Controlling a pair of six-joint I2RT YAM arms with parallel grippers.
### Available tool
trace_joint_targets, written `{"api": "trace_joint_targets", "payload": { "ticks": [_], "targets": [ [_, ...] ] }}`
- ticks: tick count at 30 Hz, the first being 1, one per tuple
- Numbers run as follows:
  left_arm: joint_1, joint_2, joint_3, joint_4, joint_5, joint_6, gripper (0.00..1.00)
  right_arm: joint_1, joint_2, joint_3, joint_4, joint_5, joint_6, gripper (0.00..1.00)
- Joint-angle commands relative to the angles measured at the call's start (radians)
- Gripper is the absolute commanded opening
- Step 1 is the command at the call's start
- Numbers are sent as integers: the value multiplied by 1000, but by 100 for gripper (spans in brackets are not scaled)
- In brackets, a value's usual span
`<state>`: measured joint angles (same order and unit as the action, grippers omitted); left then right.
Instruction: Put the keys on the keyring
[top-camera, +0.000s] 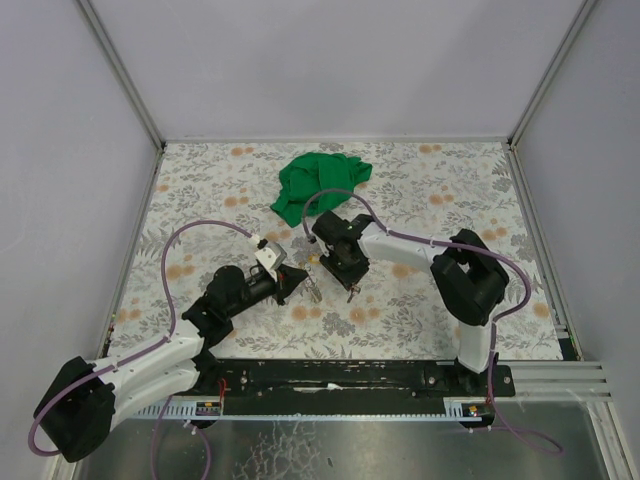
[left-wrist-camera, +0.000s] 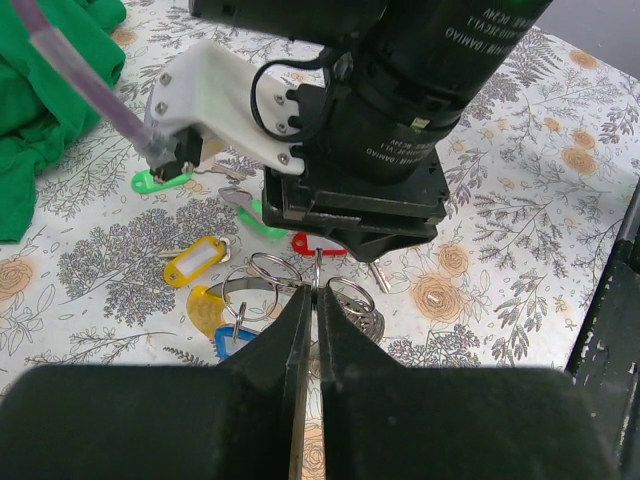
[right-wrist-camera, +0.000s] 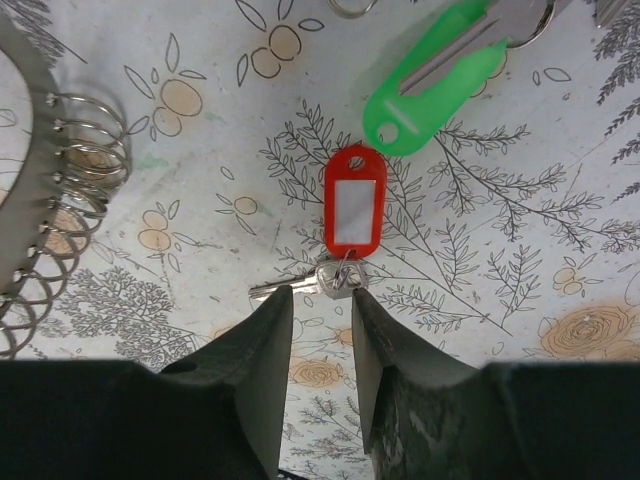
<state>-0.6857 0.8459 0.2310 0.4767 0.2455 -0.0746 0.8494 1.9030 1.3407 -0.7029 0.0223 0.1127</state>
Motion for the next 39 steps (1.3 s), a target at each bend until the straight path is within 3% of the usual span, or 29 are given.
{"api": "trace_joint_targets", "payload": {
  "ticks": [1,17,32,39],
  "targets": [
    [-5,-14,0,35,-13,-5,0,18,28,58,-62,59,-11,36],
    [-5,-16,2,30,-10,-4,0,31,93,88,-85,108,-13,30],
    [-5,-16,3,28,-5,-4,0,37,95,88,-94,121,-21,16],
    [-5,-20,2,26,-6,-4,0,39,75,81,-90,117,-24,16]
  ]
}}
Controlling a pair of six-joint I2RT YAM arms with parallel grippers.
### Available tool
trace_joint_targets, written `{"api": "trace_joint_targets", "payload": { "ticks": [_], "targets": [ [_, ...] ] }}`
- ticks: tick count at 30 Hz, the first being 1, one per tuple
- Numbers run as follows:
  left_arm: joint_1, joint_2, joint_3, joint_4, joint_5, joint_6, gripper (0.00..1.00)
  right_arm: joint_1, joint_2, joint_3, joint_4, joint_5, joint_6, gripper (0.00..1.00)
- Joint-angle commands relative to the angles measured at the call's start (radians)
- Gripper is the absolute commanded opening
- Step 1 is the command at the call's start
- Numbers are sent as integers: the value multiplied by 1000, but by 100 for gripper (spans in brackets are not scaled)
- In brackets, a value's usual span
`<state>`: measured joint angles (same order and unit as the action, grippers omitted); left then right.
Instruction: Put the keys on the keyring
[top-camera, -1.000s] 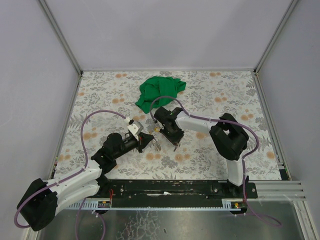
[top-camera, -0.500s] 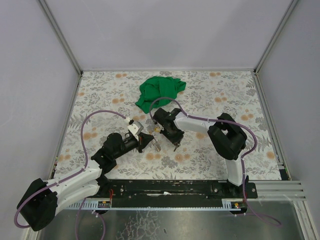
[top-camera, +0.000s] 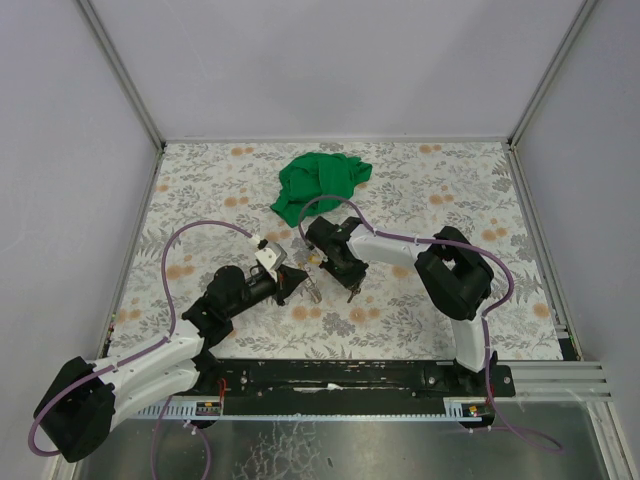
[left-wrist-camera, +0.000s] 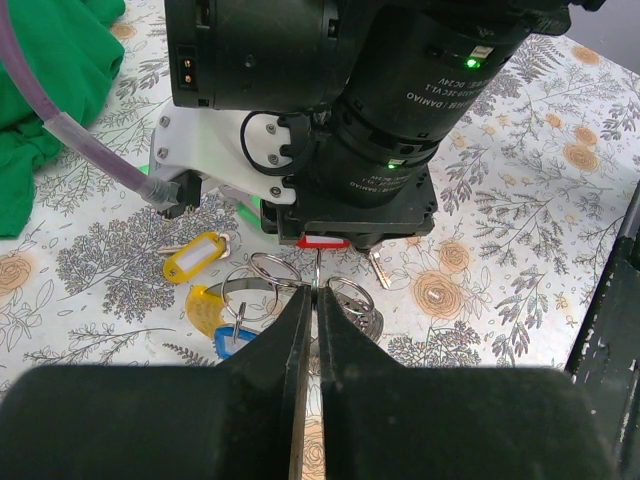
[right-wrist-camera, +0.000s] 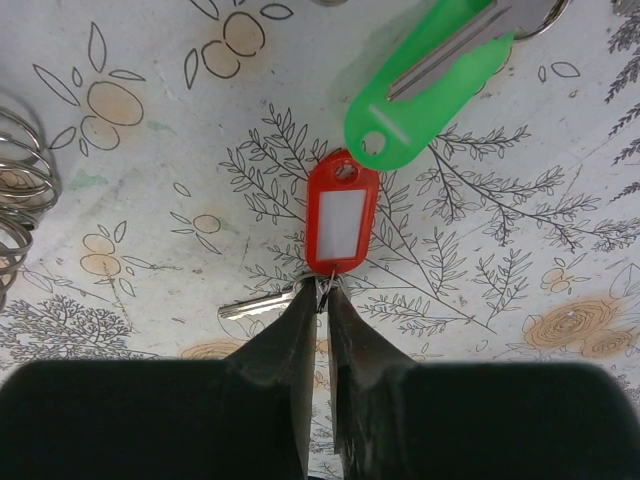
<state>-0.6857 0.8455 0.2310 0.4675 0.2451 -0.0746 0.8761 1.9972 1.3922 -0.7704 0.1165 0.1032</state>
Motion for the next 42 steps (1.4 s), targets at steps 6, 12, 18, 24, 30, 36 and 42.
{"api": "trace_joint_targets", "payload": {
  "ticks": [6,12,18,24,30,36,42],
  "targets": [
    [-5,-19,1,36,-5,-5,0,12,-26,22,-13,27,-20,3],
    [-5,-22,0,38,1,-4,0,12,-107,-44,56,9,-51,0],
    [-5,-40,-1,43,17,1,0,12,-265,-187,216,-23,-122,0],
    [-5,-61,-9,62,40,8,0,12,-476,-361,426,-135,-188,0],
    [-5,-48,2,68,88,34,0,12,-647,-527,620,-198,-254,0],
    [-5,-19,20,80,206,72,0,11,-805,-691,816,-269,-333,0],
    [-4,58,72,47,336,124,0,12,-906,-766,893,-390,-391,0]
  ]
}}
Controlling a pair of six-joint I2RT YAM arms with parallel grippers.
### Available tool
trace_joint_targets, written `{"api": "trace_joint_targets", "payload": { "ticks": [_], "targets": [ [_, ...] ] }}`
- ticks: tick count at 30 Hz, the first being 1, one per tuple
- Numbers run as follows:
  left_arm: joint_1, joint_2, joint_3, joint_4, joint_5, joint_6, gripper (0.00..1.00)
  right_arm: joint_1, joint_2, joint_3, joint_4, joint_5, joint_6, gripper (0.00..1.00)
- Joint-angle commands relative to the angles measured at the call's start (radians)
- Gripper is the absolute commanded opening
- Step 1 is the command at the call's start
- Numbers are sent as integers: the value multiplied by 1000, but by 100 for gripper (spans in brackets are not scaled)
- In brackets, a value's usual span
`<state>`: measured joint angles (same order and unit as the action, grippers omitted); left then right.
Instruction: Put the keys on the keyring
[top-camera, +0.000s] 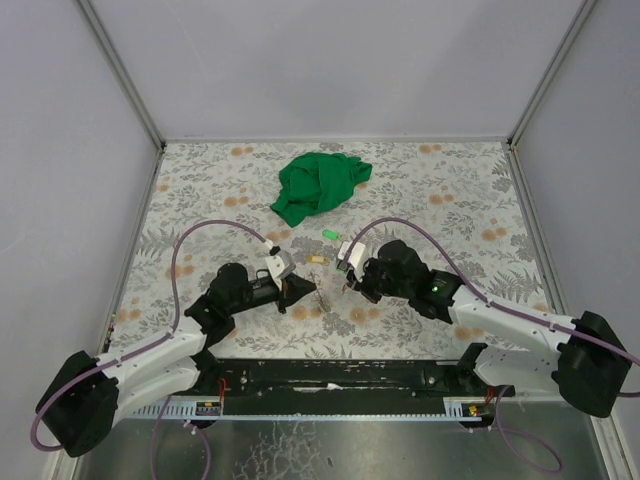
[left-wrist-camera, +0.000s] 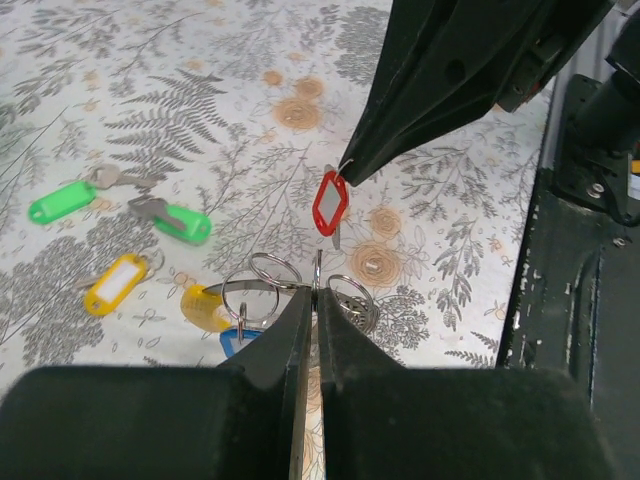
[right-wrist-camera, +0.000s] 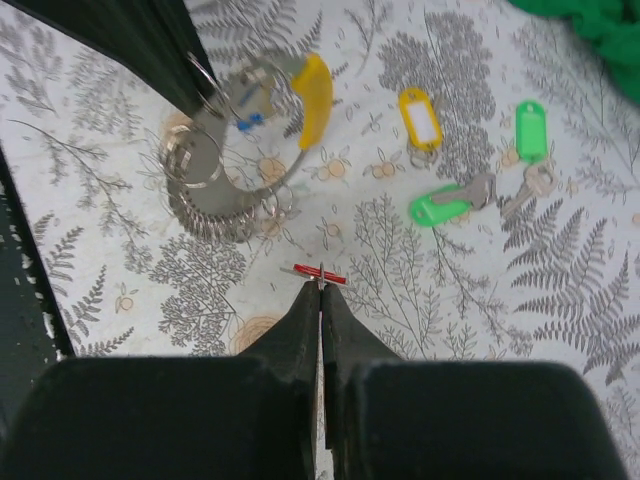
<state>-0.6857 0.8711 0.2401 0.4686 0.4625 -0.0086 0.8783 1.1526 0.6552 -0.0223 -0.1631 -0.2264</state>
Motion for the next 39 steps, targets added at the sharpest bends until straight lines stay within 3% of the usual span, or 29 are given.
{"api": "trace_joint_targets", "payload": {
  "ticks": [1,21,33,39],
  "targets": [
    [-5,44,74,36,127,68,0,9,-75,-39,162,-128,-62,0],
    [-43,160,223,-160,179,206,0,9,-141,-44,149,-189,-112,0],
    [-139,155,211,-151,-1,307,0,10,-153,-42,98,-262,-256,0],
    [-157,160,186,-95,9,401,0,9,-153,-43,85,-285,-318,0]
  ]
}}
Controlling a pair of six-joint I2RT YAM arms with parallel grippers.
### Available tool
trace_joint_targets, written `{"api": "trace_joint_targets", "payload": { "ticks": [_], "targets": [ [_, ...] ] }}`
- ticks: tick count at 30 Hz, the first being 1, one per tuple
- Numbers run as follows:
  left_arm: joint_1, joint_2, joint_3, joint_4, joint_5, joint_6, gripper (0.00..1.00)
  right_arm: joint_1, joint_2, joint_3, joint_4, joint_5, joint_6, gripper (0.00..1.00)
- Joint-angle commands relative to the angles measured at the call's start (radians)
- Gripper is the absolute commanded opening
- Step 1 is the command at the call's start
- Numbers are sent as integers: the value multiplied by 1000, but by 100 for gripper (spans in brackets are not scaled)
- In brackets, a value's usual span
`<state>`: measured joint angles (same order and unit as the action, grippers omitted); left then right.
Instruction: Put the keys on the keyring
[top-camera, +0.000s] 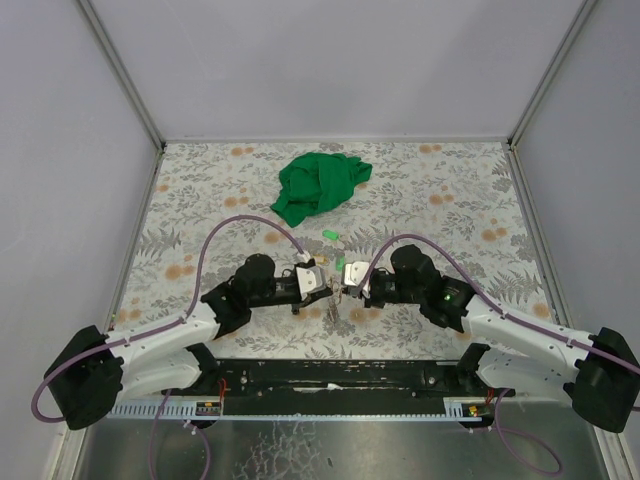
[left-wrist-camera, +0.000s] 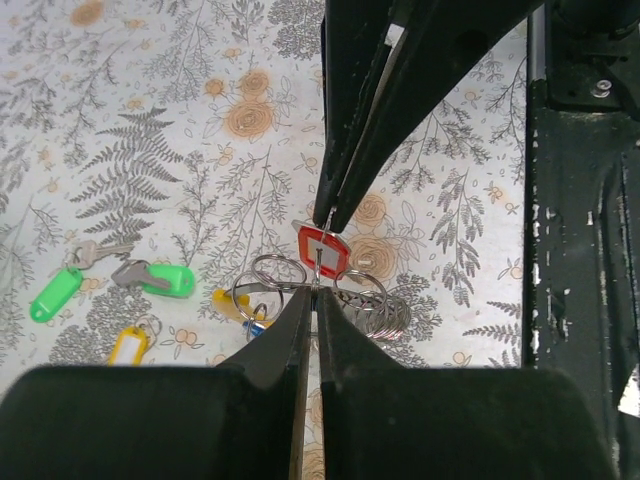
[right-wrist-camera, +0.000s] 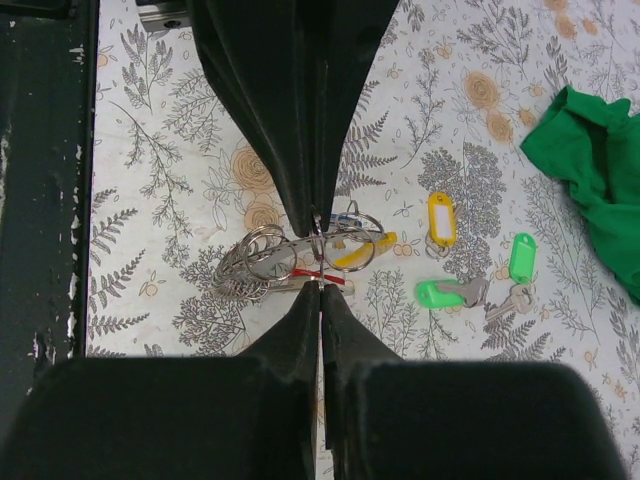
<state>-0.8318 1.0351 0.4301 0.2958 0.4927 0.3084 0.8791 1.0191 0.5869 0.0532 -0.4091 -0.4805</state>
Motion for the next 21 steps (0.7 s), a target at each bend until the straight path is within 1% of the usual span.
{"api": "trace_joint_targets", "payload": {
  "ticks": [1,6,15,21],
  "targets": [
    [-9,-11,-16,92,-19,95,0,9,-21,23,7,-40,-68,0],
    [-9,-45,-98,209,14,134,0,9,-32,6,24,-29,-82,0],
    [-10,-21,-146,293,41,172,0,12,-16,-11,41,-47,-96,0],
    [-10,-28,-165,331,21,174,0,19,-14,-16,44,-45,-103,0]
  ]
}}
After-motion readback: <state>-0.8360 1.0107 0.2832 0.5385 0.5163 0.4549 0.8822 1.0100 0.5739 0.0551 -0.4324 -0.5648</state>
